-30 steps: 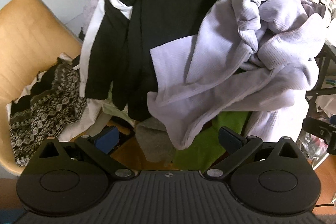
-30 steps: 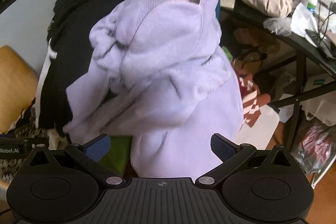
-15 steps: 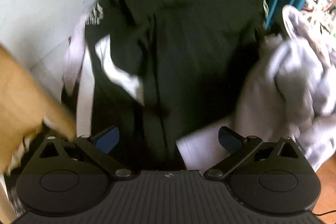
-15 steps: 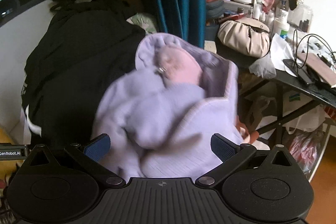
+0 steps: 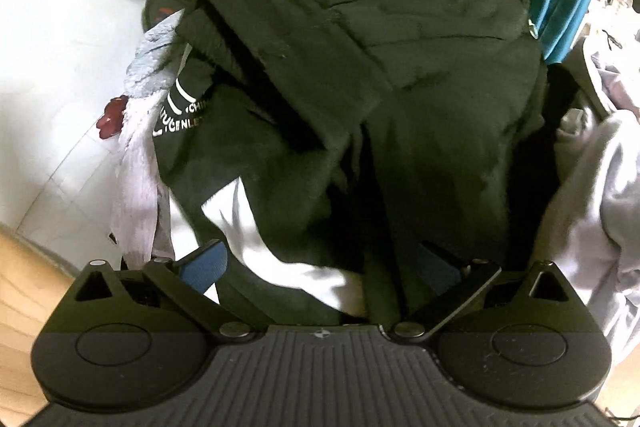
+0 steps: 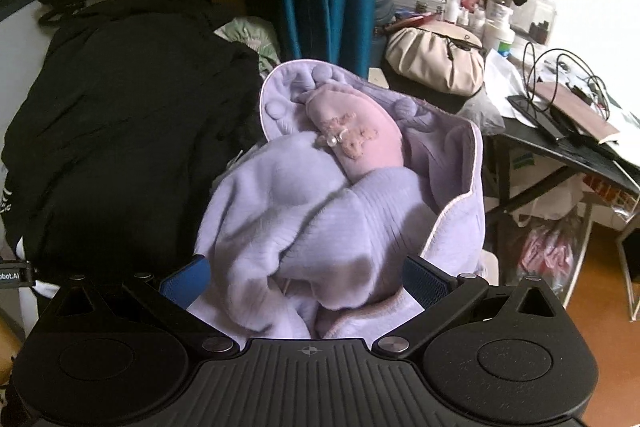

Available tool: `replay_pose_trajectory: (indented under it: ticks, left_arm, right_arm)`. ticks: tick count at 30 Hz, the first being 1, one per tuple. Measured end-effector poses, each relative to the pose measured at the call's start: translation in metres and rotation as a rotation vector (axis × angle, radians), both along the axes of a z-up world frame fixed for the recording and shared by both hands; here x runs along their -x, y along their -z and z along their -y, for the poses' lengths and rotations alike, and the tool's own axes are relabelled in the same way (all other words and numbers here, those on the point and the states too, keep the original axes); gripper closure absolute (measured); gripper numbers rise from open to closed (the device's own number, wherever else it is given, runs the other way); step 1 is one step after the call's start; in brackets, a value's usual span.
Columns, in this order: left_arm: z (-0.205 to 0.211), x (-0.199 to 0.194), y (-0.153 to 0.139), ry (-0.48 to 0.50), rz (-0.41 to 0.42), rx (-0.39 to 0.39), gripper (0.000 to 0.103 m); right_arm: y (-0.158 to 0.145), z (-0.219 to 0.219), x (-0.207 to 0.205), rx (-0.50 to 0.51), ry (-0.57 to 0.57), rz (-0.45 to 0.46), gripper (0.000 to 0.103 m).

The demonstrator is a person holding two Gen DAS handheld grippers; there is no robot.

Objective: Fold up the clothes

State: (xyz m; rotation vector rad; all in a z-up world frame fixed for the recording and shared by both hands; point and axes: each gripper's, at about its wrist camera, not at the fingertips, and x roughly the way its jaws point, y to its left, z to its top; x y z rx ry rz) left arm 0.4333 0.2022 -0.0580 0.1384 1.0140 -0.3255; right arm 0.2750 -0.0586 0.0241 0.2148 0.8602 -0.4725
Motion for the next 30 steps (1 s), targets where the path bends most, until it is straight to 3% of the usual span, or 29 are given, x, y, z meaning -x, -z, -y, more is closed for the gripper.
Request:
replay_pose_trajectory:
  ticks: [4,8,11,18,26,30]
  left_arm:
    - [-0.001,-0.017,-0.011,0.01,0.051,0.008,0.0]
    - [0.001,-0.03,-0.032,0.017,0.18,0.002,0.0]
    - [0.006,-0.049,-0.038,0.034,0.215,-0.019,0.0]
    - [0.012,-0.094,-0.025,0.059,0.17,0.009,0.0]
    - [0.01,-0.108,-0.011,0.057,0.119,0.072,0.0]
    - [0.003,-0.114,-0.007,0.076,0.092,0.118,0.0]
  right_arm:
    - [-0.005,-0.003,-0.014,0.03,-0.008,0.014,0.001]
    - [-0.004,-0.003,-0.037,0.034,-0.017,0.026,0.001]
    - [-0.001,-0.006,-0.06,0.014,-0.048,0.05,0.001]
    - [0.016,-0.013,-0.121,-0.04,-0.14,0.065,0.001]
    - [0.054,0.001,-0.178,-0.076,-0.166,-0.006,0.001]
    - [0.067,-0.007,-0.194,-0.023,-0.218,-0.032,0.001]
